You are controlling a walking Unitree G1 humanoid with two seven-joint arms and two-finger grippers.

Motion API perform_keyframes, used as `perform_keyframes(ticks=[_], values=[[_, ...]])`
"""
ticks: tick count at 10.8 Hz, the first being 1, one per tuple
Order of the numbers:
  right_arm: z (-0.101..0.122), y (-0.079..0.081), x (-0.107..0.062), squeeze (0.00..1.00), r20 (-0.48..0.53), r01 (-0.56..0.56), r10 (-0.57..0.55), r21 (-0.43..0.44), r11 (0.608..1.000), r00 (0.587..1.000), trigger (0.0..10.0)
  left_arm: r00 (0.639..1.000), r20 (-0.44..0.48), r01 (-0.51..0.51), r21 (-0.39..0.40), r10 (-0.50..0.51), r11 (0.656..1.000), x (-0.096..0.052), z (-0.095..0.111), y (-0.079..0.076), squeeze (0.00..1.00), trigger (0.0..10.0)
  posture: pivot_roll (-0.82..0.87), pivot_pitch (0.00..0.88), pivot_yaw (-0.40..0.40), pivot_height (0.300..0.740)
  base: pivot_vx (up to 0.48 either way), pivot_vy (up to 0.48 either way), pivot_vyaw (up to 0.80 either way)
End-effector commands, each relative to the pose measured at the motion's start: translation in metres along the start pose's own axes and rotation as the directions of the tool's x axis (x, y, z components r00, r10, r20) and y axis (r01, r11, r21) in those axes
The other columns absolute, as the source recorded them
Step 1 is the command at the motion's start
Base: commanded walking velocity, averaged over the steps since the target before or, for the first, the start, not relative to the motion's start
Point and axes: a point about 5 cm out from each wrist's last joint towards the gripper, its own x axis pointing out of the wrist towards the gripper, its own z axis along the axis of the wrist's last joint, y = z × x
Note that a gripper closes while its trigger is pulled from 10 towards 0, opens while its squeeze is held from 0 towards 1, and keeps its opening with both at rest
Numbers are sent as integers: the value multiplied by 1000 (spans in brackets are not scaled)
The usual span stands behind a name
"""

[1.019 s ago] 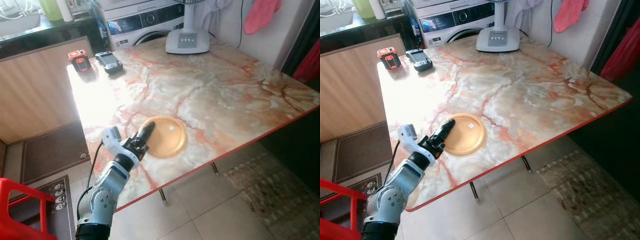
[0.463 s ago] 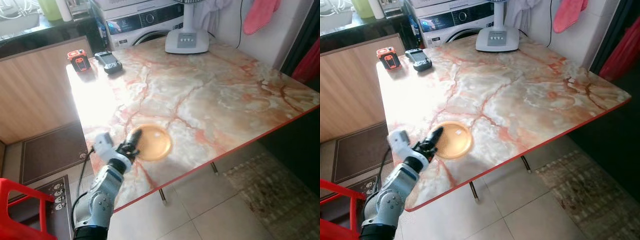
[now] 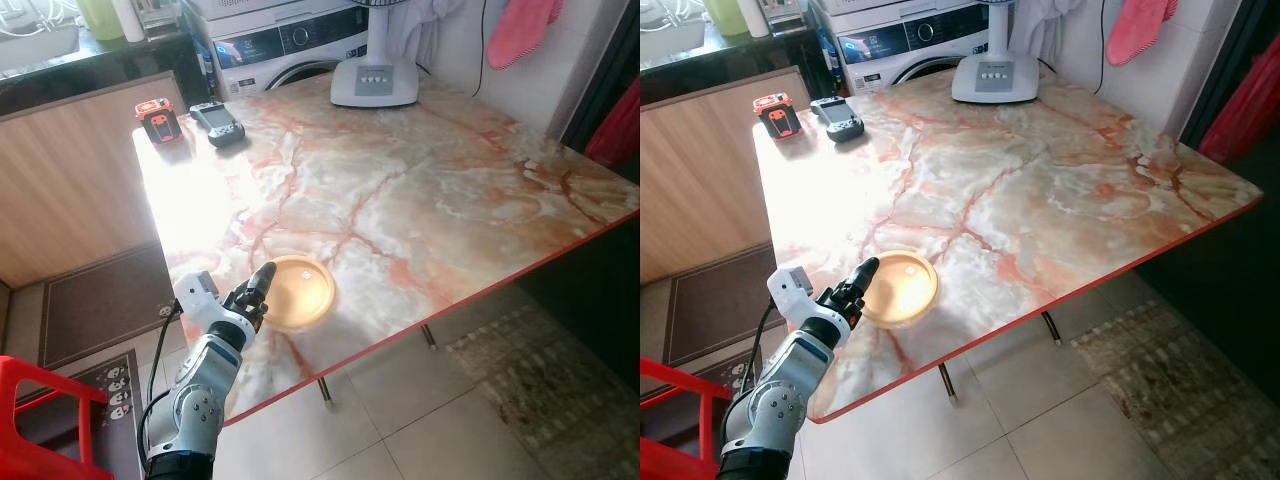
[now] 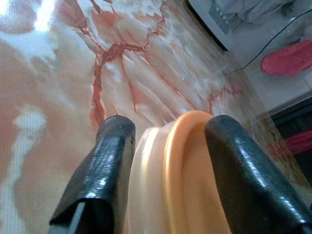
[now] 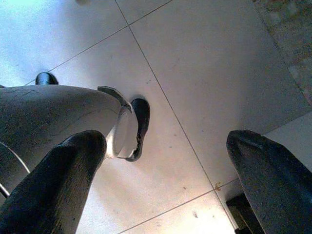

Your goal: Restocking fridge

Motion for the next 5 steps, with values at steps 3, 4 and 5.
perform_keyframes(ticks=[3,4,5], values=[[-4,-1,-2,0,-8,-3,3,7,1000,1000,10000,1000,-8,-18,-99,18,995,-1,-8,-2,0,10000,59,80,39,740,0,0,0],[-4,-1,-2,0,-7,-4,4,5,1000,1000,10000,1000,-15,-13,-162,11,987,-1,-13,-4,0,10000,59,80,39,740,0,0,0],[-3,-1,-1,0,-6,-4,4,4,1000,1000,10000,1000,-14,1,-233,-4,973,-1,-16,-8,0,10000,56,79,39,740,0,0,0]])
